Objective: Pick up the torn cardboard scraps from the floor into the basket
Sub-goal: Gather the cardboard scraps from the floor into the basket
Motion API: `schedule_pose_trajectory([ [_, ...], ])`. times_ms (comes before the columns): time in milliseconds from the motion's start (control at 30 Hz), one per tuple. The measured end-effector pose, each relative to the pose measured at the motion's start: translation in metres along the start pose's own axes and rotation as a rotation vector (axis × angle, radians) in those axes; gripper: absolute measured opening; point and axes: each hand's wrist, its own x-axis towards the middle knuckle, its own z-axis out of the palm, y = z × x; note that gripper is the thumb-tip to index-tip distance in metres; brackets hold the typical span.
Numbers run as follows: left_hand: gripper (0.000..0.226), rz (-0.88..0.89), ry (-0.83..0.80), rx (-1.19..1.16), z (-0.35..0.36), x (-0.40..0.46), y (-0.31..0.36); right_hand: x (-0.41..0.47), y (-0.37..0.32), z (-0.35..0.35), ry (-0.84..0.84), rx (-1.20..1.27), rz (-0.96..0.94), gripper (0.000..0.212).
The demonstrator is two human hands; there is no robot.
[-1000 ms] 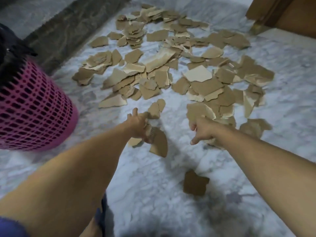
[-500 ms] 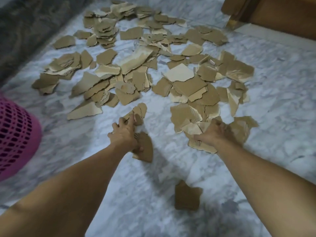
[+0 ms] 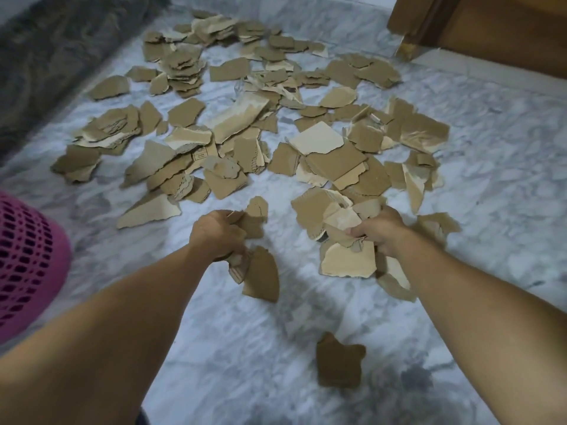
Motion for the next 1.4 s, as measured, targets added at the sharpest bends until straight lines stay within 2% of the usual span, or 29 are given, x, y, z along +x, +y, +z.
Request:
schedule_pose_trajectory([
  [133, 0.066, -0.043, 0.038, -0.171, -0.010, -0.002, 0.004, 0.003, -0.009, -0.005, -0.088, 0.021, 0.026, 0.056],
  [233, 0.040, -0.044, 0.031, -0.170, -0.016, -0.003, 0.004, 0.004, -0.021, -0.016, -0.079, -0.206, -0.010, 0.047],
  [300, 0.042, -0.064, -0.008, -0.193, -0.017, -0.003, 0.000, 0.001, -0.033, -0.024, -0.063, -0.428, -0.039, 0.047],
  [433, 0.065, -0.169, -0.074, -0.345, -0.013, -0.002, -0.003, -0.013, -0.062, -0.038, 0.105, -0.733, -0.168, 0.032],
  [500, 0.054, -0.205, -0.054, -0.460, -0.013, -0.002, 0.001, -0.016, -0.073, -0.038, 0.197, -0.803, -0.265, 0.034],
  [533, 0.046, -0.210, -0.025, -0.482, -0.012, -0.001, 0.004, -0.016, -0.076, -0.033, 0.170, -0.794, -0.295, 0.042],
  [567, 0.046, -0.206, 0.004, -0.449, -0.011, 0.001, 0.006, -0.014, -0.079, -0.027, 0.101, -0.751, -0.306, 0.057],
  [633, 0.070, -0.153, 0.037, -0.222, -0.005, 0.003, 0.010, -0.013, -0.080, -0.012, -0.045, -0.652, -0.315, 0.084],
  [733, 0.090, 0.065, 0.019, 0.136, 0.005, 0.004, 0.018, -0.009, -0.075, 0.015, -0.172, -0.664, -0.340, 0.082],
  [833, 0.106, 0.153, -0.049, 0.337, 0.016, 0.009, 0.023, 0.002, -0.068, 0.036, -0.161, -0.821, -0.335, 0.087],
  [933, 0.103, 0.138, -0.029, 0.477, 0.026, 0.014, 0.027, 0.010, -0.059, 0.047, -0.117, -0.953, -0.334, 0.097],
  [1067, 0.079, 0.146, -0.038, 0.271, 0.033, 0.017, 0.029, 0.014, -0.050, 0.055, -0.049, -0.901, -0.336, 0.105],
  [1167, 0.072, 0.159, -0.080, 0.277, 0.032, 0.019, 0.032, 0.015, -0.052, 0.056, -0.105, -0.836, -0.259, 0.118],
  [1200, 0.064, 0.165, -0.077, 0.289, 0.032, 0.019, 0.033, 0.015, -0.053, 0.055, -0.139, -0.804, -0.244, 0.117],
  [1267, 0.056, 0.146, -0.060, 0.357, 0.033, 0.017, 0.036, 0.012, -0.053, 0.055, -0.184, -0.753, -0.255, 0.100],
  [1333, 0.061, 0.105, -0.044, 0.448, 0.034, 0.015, 0.038, 0.010, -0.051, 0.057, -0.191, -0.712, -0.282, 0.086],
  [1400, 0.064, 0.051, -0.038, 0.477, 0.037, 0.011, 0.039, 0.006, -0.048, 0.057, -0.188, -0.665, -0.290, 0.082],
])
